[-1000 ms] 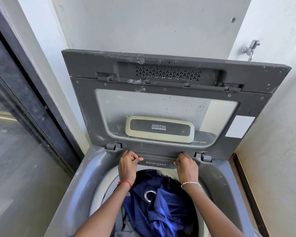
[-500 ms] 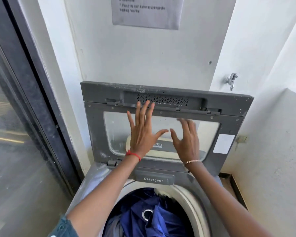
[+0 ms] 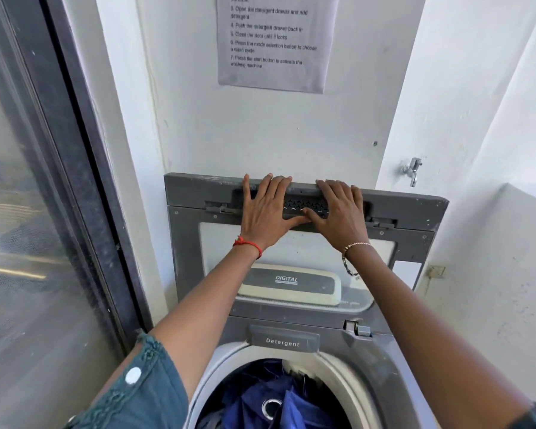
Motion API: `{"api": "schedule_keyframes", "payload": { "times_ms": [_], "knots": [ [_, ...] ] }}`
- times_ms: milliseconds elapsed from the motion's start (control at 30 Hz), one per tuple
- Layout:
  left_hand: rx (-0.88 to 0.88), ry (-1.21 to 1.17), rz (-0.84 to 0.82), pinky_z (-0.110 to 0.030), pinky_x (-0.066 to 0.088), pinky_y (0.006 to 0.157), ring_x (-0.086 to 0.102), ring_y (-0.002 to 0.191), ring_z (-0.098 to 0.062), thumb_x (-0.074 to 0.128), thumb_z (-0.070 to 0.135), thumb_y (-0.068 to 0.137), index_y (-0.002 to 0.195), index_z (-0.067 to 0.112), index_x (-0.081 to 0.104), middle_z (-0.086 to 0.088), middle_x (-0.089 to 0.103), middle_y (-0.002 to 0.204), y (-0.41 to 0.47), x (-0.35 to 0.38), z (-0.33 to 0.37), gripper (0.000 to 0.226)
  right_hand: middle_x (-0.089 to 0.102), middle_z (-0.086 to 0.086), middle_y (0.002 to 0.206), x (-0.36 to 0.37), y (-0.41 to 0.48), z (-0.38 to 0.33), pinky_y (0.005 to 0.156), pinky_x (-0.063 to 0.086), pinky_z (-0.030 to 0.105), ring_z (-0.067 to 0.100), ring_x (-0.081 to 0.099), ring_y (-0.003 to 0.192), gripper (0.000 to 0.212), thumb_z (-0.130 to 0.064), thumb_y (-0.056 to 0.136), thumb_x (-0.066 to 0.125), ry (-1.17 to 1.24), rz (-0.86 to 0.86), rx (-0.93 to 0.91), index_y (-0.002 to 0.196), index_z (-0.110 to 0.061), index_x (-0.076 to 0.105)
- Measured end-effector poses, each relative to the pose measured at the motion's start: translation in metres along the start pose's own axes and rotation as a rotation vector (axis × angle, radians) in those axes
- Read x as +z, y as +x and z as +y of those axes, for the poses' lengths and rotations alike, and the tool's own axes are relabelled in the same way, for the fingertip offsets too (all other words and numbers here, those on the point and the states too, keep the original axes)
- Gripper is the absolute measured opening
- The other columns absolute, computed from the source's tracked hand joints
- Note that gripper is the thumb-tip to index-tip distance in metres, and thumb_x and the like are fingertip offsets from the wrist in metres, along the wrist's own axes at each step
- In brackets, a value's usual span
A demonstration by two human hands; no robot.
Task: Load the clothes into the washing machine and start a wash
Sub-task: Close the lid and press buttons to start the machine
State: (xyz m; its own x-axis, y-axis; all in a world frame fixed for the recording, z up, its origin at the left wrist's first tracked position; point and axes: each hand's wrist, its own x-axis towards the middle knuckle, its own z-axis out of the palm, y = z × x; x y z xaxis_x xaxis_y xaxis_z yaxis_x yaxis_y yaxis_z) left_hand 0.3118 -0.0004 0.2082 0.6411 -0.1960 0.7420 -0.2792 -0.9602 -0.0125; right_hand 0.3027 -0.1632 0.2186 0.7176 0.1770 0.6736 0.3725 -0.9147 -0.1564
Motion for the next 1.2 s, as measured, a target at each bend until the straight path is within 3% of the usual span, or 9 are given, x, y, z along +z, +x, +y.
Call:
{"api": "schedule_keyframes", "payload": {
  "times_ms": [167,333,500,633,733,833,933,1067,1200],
  "knots": [
    [-0.018,-0.038,-0.014,-0.057,0.006,0.112,0.037,0.134,-0.023,0.044,0.068,0.080,0.136,0.015,0.043,-0.002,0.048,0.138,-0.008,-0.011,0.004,0.077,0.047,0.006,0.139,-0.009,-0.006,-0.006,0.114,0.010,0.036,0.024,0.035,0.133,0.047,-0.028,0.091,0.053,0.088,0.018,0.035,0.135,-0.015,0.044],
    [-0.013,-0.041,0.134,-0.057,0.018,0.109,0.051,0.117,-0.022,0.056,0.042,0.087,0.120,0.015,0.055,0.001,0.059,0.119,-0.026,-0.024,0.011,0.043,0.056,0.005,0.128,-0.021,-0.029,-0.019,0.112,0.020,0.038,0.025,0.043,0.125,0.044,-0.006,0.085,0.056,0.115,0.115,0.037,0.129,-0.015,0.052],
    [-0.009,-0.073,0.180,-0.051,0.025,0.104,0.055,0.103,-0.022,0.059,0.034,0.087,0.111,0.016,0.057,0.002,0.061,0.107,-0.051,-0.049,0.021,0.030,0.060,0.005,0.121,-0.048,-0.064,-0.032,0.103,0.019,0.030,0.026,0.049,0.117,0.042,-0.004,0.085,0.054,0.073,0.162,-0.005,0.126,-0.014,0.055],
    [0.155,0.022,0.179,-0.035,0.048,0.080,0.061,0.076,-0.023,0.068,0.037,0.080,0.100,0.012,0.061,-0.002,0.065,0.094,-0.076,-0.077,0.019,0.033,0.068,0.007,0.103,-0.073,-0.095,-0.037,0.092,0.022,0.033,0.031,0.060,0.096,0.040,-0.002,0.080,0.058,-0.081,0.137,-0.108,0.118,-0.015,0.061],
    [0.273,-0.022,-0.007,-0.033,0.049,0.062,0.063,0.072,-0.027,0.060,0.052,0.080,0.102,0.011,0.062,-0.004,0.067,0.093,-0.096,-0.109,0.011,0.047,0.068,0.007,0.103,-0.094,-0.123,-0.047,0.088,0.031,0.038,0.033,0.060,0.095,0.040,-0.006,0.079,0.060,-0.056,-0.001,-0.089,0.116,-0.018,0.062],
    [0.257,0.004,-0.340,-0.033,0.046,0.072,0.063,0.091,-0.029,0.047,0.067,0.081,0.123,0.021,0.053,0.000,0.064,0.113,-0.112,-0.134,0.012,0.063,0.065,0.001,0.115,-0.114,-0.146,-0.056,0.088,0.039,0.039,0.030,0.058,0.105,0.042,-0.015,0.079,0.061,0.076,-0.225,-0.007,0.120,-0.027,0.059],
    [0.248,0.008,-0.543,-0.036,0.043,0.083,0.058,0.102,-0.029,0.046,0.072,0.078,0.135,0.024,0.043,-0.002,0.057,0.125,-0.138,-0.149,0.022,0.074,0.061,-0.001,0.125,-0.122,-0.162,-0.056,0.092,0.040,0.039,0.025,0.054,0.114,0.057,-0.028,0.073,0.069,0.093,-0.464,0.050,0.127,-0.035,0.052],
    [0.349,0.057,-0.662,-0.038,0.042,0.089,0.050,0.113,-0.027,0.047,0.072,0.077,0.146,0.016,0.024,-0.008,0.042,0.135,-0.194,-0.151,0.034,0.091,0.053,0.004,0.130,-0.110,-0.201,-0.055,0.092,0.043,0.038,0.026,0.051,0.117,0.084,-0.038,0.064,0.074,0.021,-0.767,0.051,0.138,-0.031,0.035],
    [0.374,0.034,-0.699,-0.041,0.040,0.093,0.041,0.117,-0.026,0.041,0.080,0.070,0.148,0.012,0.018,-0.011,0.041,0.133,-0.268,-0.127,0.038,0.106,0.044,0.005,0.127,-0.080,-0.267,-0.060,0.096,0.034,0.042,0.025,0.040,0.120,0.098,-0.042,0.059,0.076,-0.055,-0.815,-0.091,0.140,-0.021,0.025]
  ]
}}
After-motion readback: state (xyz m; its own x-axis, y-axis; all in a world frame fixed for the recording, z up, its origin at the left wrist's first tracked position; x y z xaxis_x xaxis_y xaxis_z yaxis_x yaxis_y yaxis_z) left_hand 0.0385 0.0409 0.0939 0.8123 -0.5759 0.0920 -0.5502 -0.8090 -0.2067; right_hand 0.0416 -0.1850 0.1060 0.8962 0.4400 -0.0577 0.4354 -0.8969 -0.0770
